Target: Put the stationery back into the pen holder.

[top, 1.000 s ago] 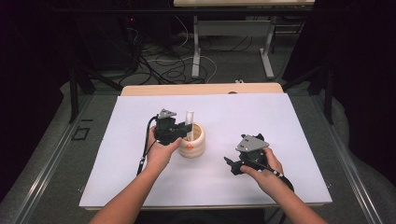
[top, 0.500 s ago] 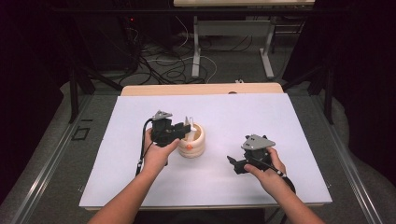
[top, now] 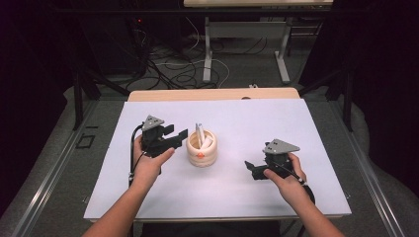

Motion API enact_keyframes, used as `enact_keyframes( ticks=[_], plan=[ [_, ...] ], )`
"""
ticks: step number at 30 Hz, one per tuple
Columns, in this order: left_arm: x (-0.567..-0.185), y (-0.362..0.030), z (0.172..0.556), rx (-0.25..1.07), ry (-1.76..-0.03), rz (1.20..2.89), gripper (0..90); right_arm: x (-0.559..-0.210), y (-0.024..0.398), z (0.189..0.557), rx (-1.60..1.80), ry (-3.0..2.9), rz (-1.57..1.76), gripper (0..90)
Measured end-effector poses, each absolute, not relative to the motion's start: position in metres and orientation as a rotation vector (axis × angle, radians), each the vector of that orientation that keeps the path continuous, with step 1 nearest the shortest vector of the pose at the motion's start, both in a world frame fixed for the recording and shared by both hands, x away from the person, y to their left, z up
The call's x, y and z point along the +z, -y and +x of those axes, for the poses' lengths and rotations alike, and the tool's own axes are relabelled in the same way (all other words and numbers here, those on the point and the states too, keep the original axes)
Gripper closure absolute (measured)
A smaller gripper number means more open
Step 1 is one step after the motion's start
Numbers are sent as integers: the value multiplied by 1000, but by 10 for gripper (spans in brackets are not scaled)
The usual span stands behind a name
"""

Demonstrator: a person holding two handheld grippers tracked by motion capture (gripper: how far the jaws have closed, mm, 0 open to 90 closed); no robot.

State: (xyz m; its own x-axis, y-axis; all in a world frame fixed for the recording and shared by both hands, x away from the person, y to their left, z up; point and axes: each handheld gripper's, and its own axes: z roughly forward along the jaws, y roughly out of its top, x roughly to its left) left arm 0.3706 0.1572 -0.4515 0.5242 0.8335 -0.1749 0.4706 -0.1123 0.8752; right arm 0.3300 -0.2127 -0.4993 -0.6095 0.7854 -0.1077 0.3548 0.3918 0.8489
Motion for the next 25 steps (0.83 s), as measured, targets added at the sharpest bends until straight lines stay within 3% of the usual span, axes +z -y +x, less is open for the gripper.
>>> enact_keyframes(
  ticks=[7, 16, 23, 25],
  plan=[
    [-452, -174, 365, 530, -1067, 1737, 316, -498, 222, 332, 1163, -2104, 1033, 28],
    [-470, -213, 362, 506, -1175, 1717, 257, -500, 241, 338, 1189, -2046, 1137, 3],
    [-482, -236, 359, 532, -1217, 1729, 148, -506, 255, 342, 1183, -1995, 1240, 0],
    [-484, -242, 359, 540, -1215, 1731, 79, -509, 259, 343, 1173, -1981, 1260, 0]
  ],
)
